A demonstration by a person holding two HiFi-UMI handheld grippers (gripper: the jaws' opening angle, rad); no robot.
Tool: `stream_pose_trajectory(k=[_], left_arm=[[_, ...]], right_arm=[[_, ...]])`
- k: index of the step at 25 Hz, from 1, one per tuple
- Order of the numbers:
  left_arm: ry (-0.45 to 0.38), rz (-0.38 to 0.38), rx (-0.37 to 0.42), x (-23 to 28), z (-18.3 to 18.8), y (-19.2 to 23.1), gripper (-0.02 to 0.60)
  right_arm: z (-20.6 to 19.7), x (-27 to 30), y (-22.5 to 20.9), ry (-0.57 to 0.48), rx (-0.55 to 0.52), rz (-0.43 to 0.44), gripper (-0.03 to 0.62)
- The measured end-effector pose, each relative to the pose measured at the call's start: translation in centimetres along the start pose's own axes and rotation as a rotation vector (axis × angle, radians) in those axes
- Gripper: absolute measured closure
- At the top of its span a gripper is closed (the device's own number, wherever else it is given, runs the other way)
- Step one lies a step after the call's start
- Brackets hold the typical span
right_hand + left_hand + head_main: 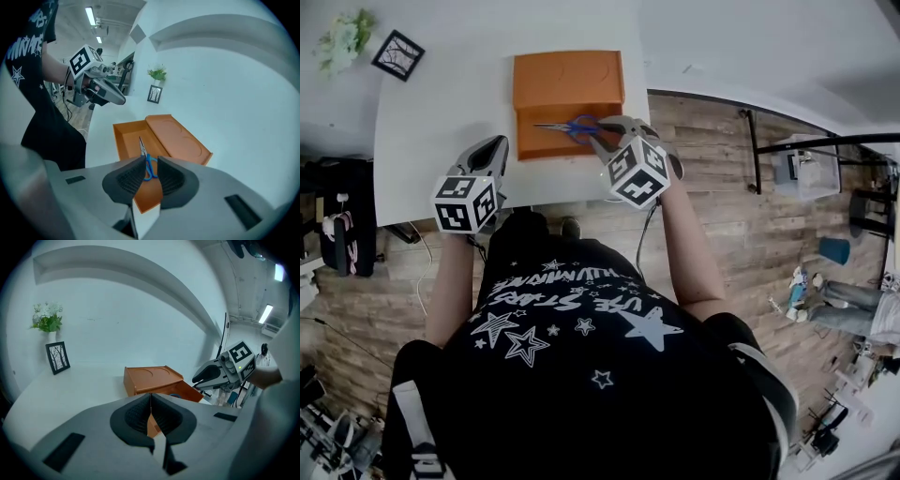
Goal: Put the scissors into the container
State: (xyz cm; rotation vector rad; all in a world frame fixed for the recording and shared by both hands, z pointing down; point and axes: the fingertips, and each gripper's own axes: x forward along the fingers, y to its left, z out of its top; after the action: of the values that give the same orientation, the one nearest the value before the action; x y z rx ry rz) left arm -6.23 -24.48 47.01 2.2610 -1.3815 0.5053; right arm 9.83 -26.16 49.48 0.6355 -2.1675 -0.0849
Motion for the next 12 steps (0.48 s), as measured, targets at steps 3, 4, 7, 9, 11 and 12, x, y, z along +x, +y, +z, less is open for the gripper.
stream_pose_trajectory(k=[3,4,7,9,11,12], left_arm=[[0.003,-0.008,0.007,-0.5,-0.5,-0.7,0.561],[0.004,-0.015,0.009,-0.5,-0.7,-0.8,0.561],[0.004,-0.041,0.008,-0.4,-1.3,-1.4,0.561],[0.005,-0.05,0.007,-0.5,-1.7,-1.6,0.561],[0.003,-0.058,0.01,-0.9,-1.9,-1.7,0.561],[0.003,-0.061,0.013,-1.4,-2.0,-1.7,0.561]], right_arm=[[-0.4,-0.8,0.6,-0.017,0.025,-0.015,0.496],[-0.7,-0.9,0.8,-0.017,0.031,-0.021,0.496],[-1.5,-1.2,1.4,-0.011,0.048,-0.036,0.496],[-1.6,-1.2,1.8,-0.01,0.059,-0.04,0.496],[-1.4,-1.2,1.9,-0.014,0.07,-0.059,0.498],[-1.0,-1.4,1.9,-0.02,0.077,-0.078,0.503]])
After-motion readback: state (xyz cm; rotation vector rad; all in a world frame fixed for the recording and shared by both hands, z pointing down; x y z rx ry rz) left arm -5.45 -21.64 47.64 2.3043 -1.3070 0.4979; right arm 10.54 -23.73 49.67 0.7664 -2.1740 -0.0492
